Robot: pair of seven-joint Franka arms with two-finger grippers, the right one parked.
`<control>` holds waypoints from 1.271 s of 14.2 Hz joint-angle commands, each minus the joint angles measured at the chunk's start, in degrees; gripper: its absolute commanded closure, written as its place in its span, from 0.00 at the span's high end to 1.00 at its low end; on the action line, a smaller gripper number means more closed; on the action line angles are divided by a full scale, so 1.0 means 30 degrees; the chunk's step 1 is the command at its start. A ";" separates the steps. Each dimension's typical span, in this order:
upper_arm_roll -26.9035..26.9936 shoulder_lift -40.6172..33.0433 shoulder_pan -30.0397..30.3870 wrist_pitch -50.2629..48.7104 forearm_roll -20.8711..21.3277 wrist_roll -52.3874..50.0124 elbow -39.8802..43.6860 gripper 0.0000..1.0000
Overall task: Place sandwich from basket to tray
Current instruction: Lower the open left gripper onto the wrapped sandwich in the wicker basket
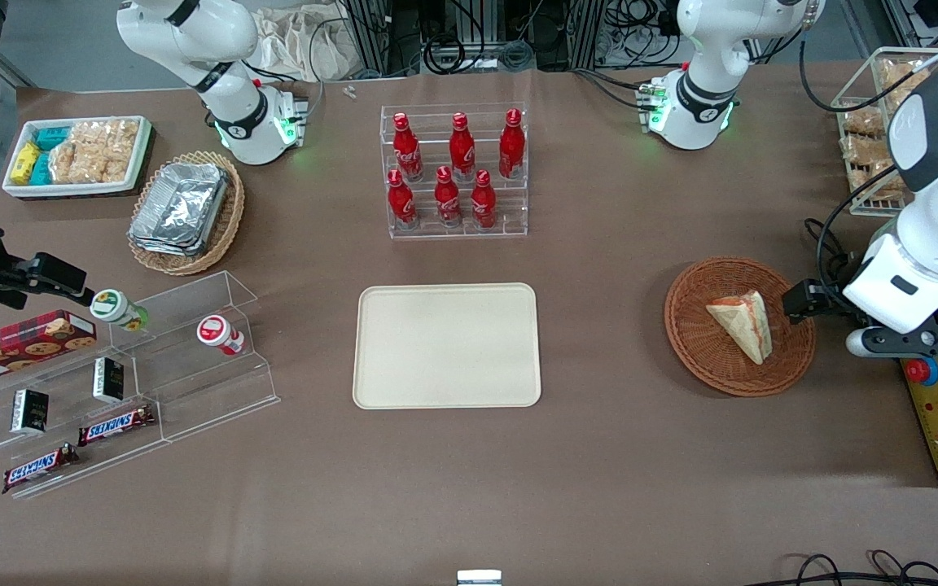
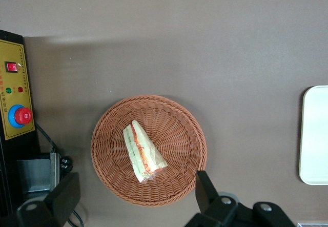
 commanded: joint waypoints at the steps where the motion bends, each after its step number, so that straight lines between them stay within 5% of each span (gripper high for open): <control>1: -0.0121 -0.0124 0.0446 -0.0437 -0.0380 0.0291 0.0035 1.00; 7: -0.0121 -0.0384 0.1062 -0.0033 -0.1351 -0.3628 -0.2824 1.00; 11: -0.0034 -0.2553 0.1677 0.4801 -0.2142 -0.5213 -0.8627 1.00; 18: 0.0084 -0.1621 0.1796 0.9726 -0.2025 -0.8527 -1.2592 1.00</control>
